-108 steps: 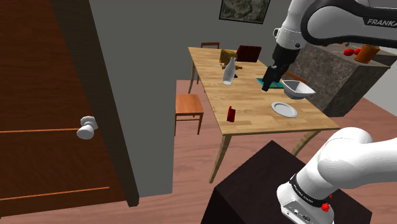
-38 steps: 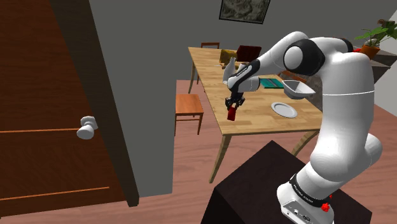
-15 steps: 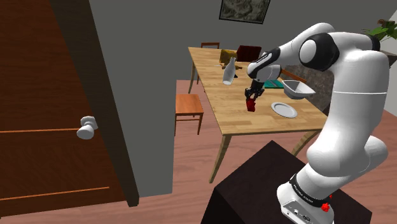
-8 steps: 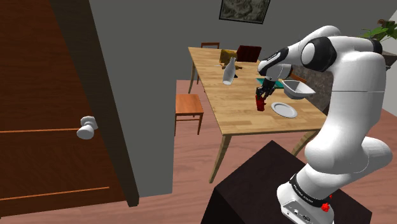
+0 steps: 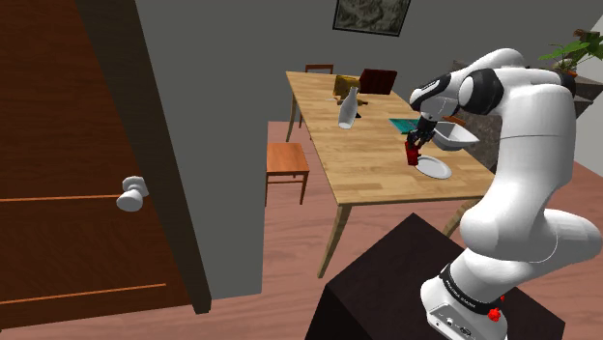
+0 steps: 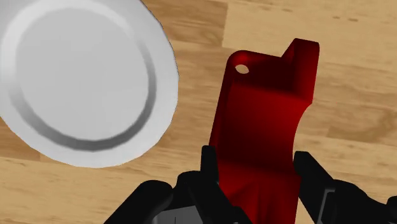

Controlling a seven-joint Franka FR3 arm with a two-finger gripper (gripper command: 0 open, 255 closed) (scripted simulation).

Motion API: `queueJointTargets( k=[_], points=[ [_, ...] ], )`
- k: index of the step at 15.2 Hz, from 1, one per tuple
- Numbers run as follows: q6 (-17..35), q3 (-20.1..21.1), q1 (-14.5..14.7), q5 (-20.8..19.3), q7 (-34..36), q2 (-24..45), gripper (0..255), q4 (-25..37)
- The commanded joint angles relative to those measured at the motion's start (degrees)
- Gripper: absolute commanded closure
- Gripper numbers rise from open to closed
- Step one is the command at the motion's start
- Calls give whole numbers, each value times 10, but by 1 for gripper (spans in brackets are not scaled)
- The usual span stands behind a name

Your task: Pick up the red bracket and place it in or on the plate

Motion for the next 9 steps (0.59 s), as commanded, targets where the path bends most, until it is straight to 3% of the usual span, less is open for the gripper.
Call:
queueJointTargets(
  k=[1, 9],
  points=[
    [-16, 0, -25, 5, -23, 24, 255, 38],
    [-119, 2, -120, 17, -81, 149, 255, 267]
  ],
)
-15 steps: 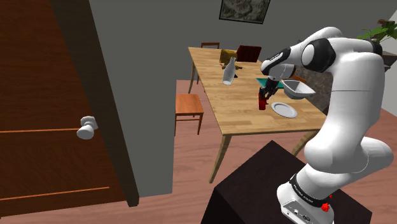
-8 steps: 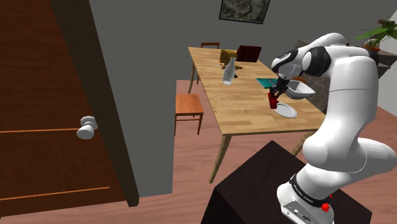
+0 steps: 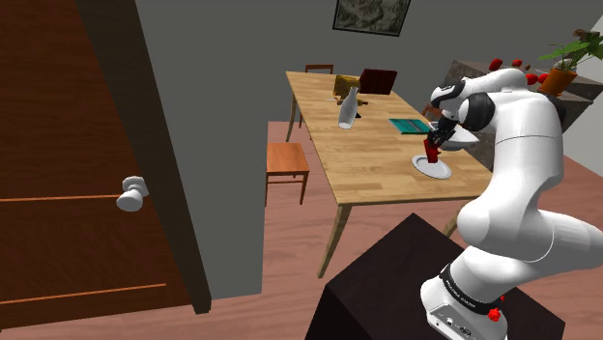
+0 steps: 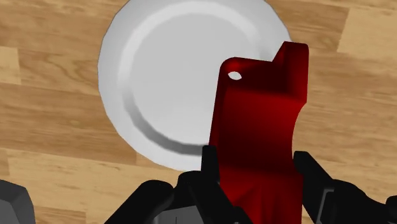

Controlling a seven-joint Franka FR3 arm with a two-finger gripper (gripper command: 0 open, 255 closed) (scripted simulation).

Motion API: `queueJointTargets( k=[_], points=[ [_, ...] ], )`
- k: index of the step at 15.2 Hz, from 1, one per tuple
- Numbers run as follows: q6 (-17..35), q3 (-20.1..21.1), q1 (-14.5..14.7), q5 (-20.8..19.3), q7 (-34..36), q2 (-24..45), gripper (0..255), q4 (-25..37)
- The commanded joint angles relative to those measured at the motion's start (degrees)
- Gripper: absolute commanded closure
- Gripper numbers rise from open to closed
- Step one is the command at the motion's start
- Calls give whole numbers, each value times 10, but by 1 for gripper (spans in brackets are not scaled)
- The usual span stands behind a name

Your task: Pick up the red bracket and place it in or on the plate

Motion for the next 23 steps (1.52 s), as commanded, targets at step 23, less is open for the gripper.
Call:
queueJointTargets(
  k=[23],
  points=[
    [4, 12, -48, 11, -19, 150, 255, 147]
  ],
)
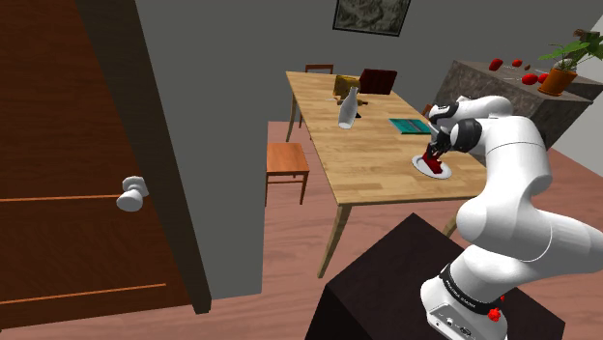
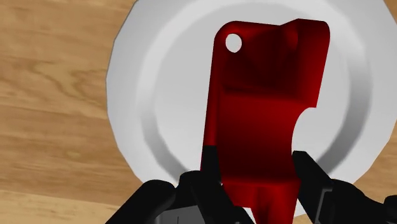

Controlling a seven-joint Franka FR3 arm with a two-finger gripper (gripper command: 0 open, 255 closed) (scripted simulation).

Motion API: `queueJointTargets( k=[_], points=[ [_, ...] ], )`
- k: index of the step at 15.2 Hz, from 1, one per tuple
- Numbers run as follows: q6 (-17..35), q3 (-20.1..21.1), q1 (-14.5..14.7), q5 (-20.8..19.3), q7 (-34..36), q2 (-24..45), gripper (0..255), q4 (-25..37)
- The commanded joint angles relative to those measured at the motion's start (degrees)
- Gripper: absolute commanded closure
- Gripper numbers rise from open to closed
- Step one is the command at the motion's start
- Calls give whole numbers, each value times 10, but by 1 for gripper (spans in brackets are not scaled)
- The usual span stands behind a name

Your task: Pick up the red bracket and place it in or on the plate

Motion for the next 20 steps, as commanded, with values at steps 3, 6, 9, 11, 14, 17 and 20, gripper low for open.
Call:
queueJointTargets(
  k=[3, 6, 9, 11, 14, 17, 20],
  points=[
    [0, -1, -1, 0, 0, 1, 255, -2],
    [0, -1, -1, 0, 0, 1, 0, -1],
    [0, -1, -1, 0, 0, 1, 0, -2],
    [-14, -4, 2, -2, -1, -30, 0, -19],
    [-29, -6, 4, -4, -1, -54, 0, -29],
    [-29, -6, 4, -4, -1, -54, 0, -29],
    [-29, -6, 4, -4, -1, -54, 0, -29]
  ],
)
